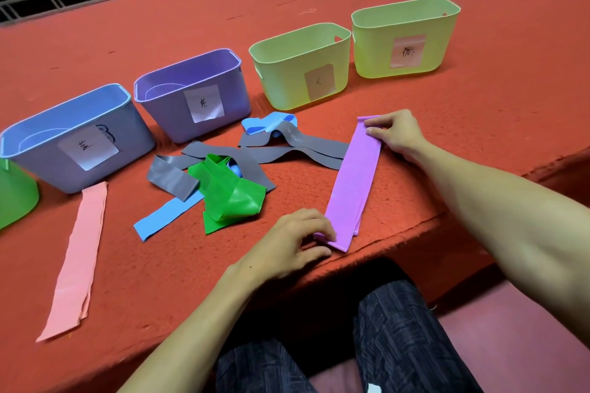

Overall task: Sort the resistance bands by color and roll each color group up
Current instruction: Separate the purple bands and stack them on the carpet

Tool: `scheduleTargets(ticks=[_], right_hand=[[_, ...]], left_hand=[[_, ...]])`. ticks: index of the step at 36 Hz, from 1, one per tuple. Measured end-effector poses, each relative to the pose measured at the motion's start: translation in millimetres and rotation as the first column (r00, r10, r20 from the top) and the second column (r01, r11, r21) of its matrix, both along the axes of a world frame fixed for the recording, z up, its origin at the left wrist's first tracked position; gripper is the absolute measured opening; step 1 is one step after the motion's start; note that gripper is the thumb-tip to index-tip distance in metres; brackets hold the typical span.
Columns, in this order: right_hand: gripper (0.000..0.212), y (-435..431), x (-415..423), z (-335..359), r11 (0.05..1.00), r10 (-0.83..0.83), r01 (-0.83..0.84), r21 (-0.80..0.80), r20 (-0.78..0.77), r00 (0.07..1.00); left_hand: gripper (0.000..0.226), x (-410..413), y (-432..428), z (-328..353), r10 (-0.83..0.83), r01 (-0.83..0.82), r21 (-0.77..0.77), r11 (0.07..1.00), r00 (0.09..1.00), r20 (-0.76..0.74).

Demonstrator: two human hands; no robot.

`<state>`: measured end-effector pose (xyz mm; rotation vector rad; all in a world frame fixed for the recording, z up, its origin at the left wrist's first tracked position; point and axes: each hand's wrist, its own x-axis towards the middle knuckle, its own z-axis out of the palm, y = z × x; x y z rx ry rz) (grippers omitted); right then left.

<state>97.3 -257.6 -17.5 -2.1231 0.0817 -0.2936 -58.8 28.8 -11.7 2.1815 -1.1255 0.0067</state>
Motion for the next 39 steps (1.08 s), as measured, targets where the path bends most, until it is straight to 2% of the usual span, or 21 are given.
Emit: scheduleTargets(ticks=[7,14,16,20,28,31,37,39], right_hand=[[0.032,0,-3,4,1.0,-0.011,0.012,0.013,-0.067,0.998],[0.035,0,-23,13,0.998,-0.052,0.051,-0.024,-0.033,0.998],[0.035,-3,-26,13,0.996,-0.09,0.09,-0.015,-0.021,0.996],[0.037,-14,-36,14,0.99,-0.143,0.143,0.018,-0.033,0.989],[0.034,-27,-52,15,0.981,-0.118,0.126,0.15,-0.058,0.991],[0.035,-29,-53,9,0.982,-0.11,0.119,0.144,-0.066,0.992],[0.035,-29,-52,6,0.982,-0.103,0.11,0.152,-0.057,0.993],[0.035,-29,-52,5,0.981,-0.101,0.109,0.162,-0.056,0.993]], left_hand=[[0.011,3,-1,3,0.014,-0.014,0.015,1.0,1.0,0.004],[0.01,-4,-2,4,0.084,-0.083,-0.025,0.996,0.996,0.017],[0.009,-5,-2,4,0.126,-0.128,-0.052,0.99,0.992,-0.026],[0.022,-5,-2,4,0.191,-0.193,-0.05,0.98,0.981,-0.039],[0.042,-1,-9,4,0.173,-0.167,-0.062,0.984,0.978,0.114],[0.032,0,-8,6,0.133,-0.124,-0.075,0.989,0.982,0.13],[0.008,1,-4,7,0.015,-0.015,-0.001,1.0,0.987,0.162],[0.013,2,-4,6,0.0,-0.001,0.005,1.0,0.986,0.164]])
